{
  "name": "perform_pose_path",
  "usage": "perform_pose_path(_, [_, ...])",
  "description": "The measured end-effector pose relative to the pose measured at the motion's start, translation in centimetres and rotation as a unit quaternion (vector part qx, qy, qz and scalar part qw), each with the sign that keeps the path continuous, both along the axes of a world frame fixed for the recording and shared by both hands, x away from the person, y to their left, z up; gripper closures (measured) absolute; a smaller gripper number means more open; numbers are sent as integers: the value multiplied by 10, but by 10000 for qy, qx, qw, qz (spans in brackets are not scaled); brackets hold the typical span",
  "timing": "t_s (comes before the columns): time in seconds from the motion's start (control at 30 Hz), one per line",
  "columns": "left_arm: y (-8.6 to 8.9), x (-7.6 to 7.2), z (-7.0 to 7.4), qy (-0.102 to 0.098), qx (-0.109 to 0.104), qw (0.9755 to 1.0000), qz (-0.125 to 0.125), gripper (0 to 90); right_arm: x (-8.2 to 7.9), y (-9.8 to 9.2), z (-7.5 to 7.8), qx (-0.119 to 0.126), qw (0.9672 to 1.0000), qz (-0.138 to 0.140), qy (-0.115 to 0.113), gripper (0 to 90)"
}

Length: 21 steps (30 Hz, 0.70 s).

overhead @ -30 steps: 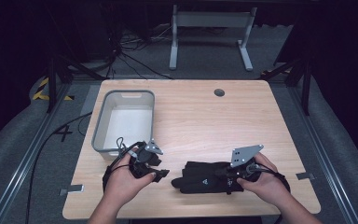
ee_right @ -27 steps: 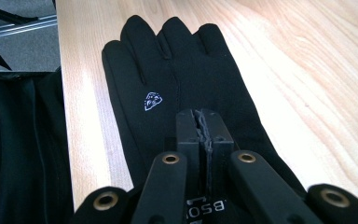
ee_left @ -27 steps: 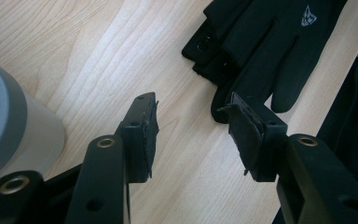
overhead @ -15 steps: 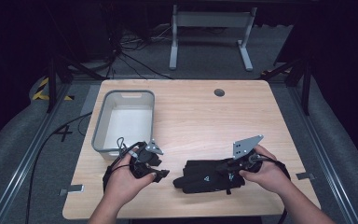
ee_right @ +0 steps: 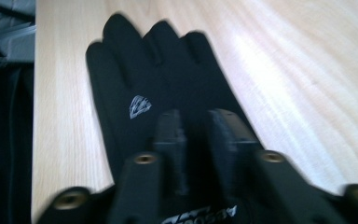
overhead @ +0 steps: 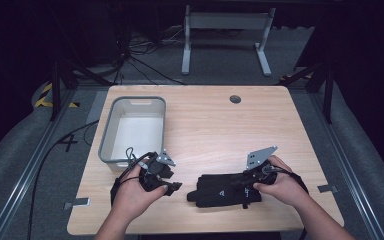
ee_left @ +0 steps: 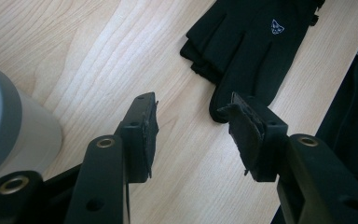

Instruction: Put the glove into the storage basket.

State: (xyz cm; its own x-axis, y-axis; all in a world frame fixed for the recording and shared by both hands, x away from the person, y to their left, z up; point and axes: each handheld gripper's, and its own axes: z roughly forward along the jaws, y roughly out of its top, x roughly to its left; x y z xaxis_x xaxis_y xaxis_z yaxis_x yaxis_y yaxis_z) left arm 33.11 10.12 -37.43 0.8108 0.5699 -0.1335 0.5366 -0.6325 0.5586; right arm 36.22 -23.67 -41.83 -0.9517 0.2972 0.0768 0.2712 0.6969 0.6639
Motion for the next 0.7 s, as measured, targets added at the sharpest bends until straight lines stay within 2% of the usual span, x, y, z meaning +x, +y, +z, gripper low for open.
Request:
perform_pose_path(0.07, [0,0,0,-2,2,10000,-2,523,-2,0,3,51,10000,-29,-76,689])
perform_pose_path(0.17, [-2,0,0,-8,19,10000,-24,523,-6,0,6,3,9998,51,-205,695])
perform_pose_path(0.23, [-3,-1,0,-12,32,10000,-27,523,-8,1,6,-111,9995,78,-274,702])
perform_pose_path(0.33, [-3,-2,0,-36,22,10000,-37,523,-8,1,4,-413,9983,-54,-417,696])
perform_pose_path(0.43, [-2,-2,1,-42,-9,10000,-21,523,-8,-5,1,-419,9981,-249,-367,663])
perform_pose_path(0.57, [0,-3,2,-57,-42,10000,29,523,-8,-11,-3,-459,9979,-400,-209,662])
perform_pose_path(0.6, [1,-3,3,-70,-38,10000,36,523,-9,-10,-5,-470,9978,-446,-107,654])
perform_pose_path(0.67, [2,-4,4,-88,-59,9999,52,523,-12,-9,-7,-600,9969,-500,-2,657])
perform_pose_path(0.7, [2,-4,4,-92,-68,9999,61,523,-15,-8,-8,-665,9959,-611,81,661])
